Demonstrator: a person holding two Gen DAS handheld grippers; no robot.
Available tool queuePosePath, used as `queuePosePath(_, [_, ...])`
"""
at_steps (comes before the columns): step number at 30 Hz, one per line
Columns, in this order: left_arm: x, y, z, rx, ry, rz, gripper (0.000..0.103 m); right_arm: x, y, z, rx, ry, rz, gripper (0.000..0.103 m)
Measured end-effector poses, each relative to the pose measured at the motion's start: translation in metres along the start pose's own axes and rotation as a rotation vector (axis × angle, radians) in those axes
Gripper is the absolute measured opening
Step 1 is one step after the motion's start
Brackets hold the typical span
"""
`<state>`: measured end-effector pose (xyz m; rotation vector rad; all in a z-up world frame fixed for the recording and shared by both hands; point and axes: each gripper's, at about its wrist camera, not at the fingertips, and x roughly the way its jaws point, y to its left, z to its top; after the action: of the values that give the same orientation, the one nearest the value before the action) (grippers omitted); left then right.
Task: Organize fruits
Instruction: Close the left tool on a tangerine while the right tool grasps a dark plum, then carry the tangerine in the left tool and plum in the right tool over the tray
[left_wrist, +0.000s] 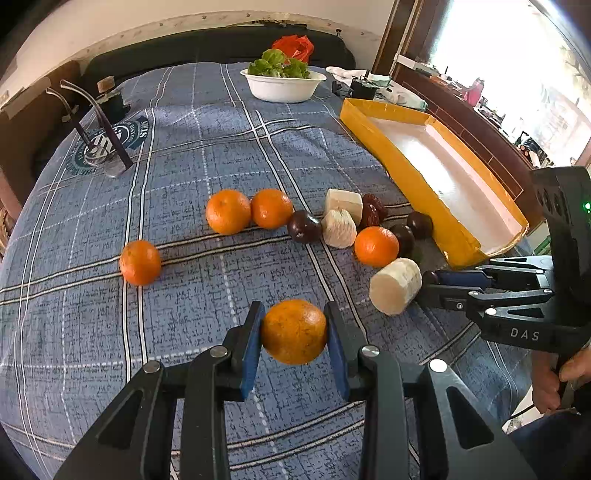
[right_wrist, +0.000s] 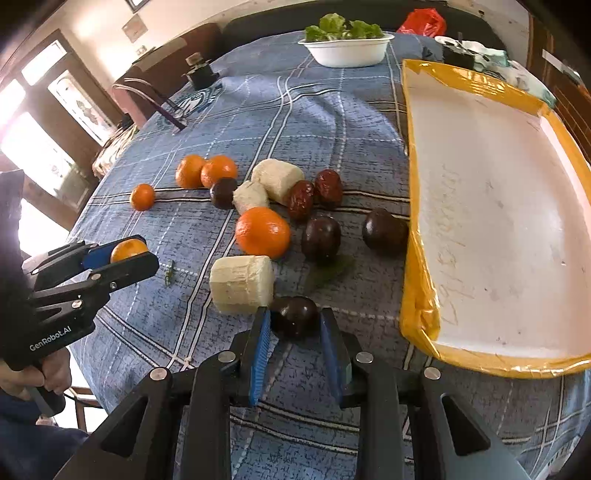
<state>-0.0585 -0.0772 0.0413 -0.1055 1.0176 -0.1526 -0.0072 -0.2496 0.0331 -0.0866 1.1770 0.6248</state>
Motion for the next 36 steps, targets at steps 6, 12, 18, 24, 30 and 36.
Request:
queuePosePath(6, [-0.001,-0.005,0.001,-0.011,-0.003,0.01,0.032,-0.007,0.001,0.001,-0.022,-0.011,0.014,0.028])
queuePosePath(12, [0.001,-0.015,0.006,-0.006,-0.01,0.011,0.032,-0.033,-0.003,0.004,-0.024,-0.052,0.036,0.028])
queuePosePath(18, [0.0,-0.03,0.016,0.015,-0.02,-0.005,0.032,-0.074,-0.035,0.01,0.056,-0.155,0.031,0.028])
queuePosePath(24, [0.003,-0.049,0.022,0.049,-0.022,-0.028,0.032,-0.066,-0.104,0.008,0.205,-0.123,-0.078,0.028])
queuePosePath(30, [0.006,-0.061,0.028,0.065,-0.022,-0.042,0.032,-0.065,-0.104,-0.014,0.221,-0.098,-0.081,0.028])
queuePosePath(36, [0.009,-0.079,0.042,0.09,-0.025,-0.086,0.032,-0.081,-0.098,-0.029,0.225,-0.094,-0.066,0.028])
